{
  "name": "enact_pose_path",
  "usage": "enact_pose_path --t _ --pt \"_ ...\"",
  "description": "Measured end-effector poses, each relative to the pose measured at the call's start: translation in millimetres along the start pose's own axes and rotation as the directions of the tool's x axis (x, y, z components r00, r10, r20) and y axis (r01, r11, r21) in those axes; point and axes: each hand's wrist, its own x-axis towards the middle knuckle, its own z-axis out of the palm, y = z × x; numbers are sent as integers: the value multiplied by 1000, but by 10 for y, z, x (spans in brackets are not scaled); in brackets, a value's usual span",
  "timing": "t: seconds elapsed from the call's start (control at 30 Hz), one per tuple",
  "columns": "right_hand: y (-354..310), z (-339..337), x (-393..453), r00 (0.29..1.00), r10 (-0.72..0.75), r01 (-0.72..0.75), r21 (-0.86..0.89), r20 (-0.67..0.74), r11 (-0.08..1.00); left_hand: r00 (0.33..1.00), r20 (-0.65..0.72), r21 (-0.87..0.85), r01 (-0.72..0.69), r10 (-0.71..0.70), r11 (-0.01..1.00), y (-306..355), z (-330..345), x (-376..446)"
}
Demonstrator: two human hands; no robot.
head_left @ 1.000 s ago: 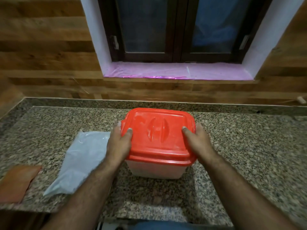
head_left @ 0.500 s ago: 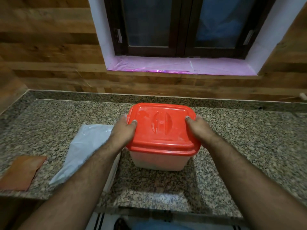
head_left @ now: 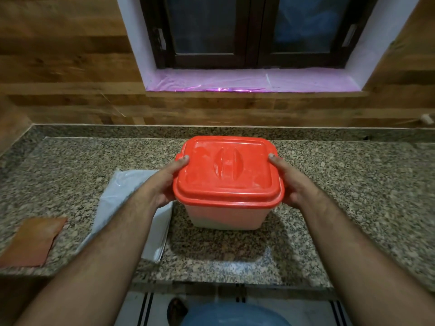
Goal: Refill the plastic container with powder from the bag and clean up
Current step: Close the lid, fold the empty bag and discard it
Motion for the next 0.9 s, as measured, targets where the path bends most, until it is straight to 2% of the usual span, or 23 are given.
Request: enact_pose_path --t 0.07,0.17,0.23,0.3,0.33,0.47,0.6,0.7,0.77,0.83,0.9 --pt "-10 9 -31 996 -47 45 -32 -81 998 999 -38 -7 -26 26 1000 17 -15 -9" --pt "-61 0 -36 919 -253 162 -296 -301 941 953 -223 181 -165 204 969 61 1 6" --pt "-96 106 -25 834 -419 160 -570 -358 806 891 -309 384 -203 332 901 75 69 22" --pt "-93 267 -58 762 -531 32 -798 -370 602 839 -345 593 -153 421 791 71 137 11" --pt "-82 339 -93 742 -562 -27 -855 -365 518 822 -350 676 -111 450 729 69 171 -5" --pt "-17 436 -146 708 -617 -110 -917 -343 383 787 -329 871 40 522 489 84 395 -108" --pt "-43 526 -130 736 -626 -180 -966 -258 186 785 -336 905 115 520 410 119 517 -144" --pt "-45 578 -182 781 -575 -168 -969 -244 183 813 -256 926 51 523 373 47 449 -149" --pt "54 607 -203 810 -544 -156 -975 -216 155 818 -110 960 -60 565 274 -111 446 -210" --pt "199 636 -216 800 -568 -140 -981 -194 138 807 -47 969 -105 589 222 -257 497 -292" --pt "290 614 -187 776 -606 -109 -983 -178 149 788 -71 970 -88 611 226 -317 539 -321"
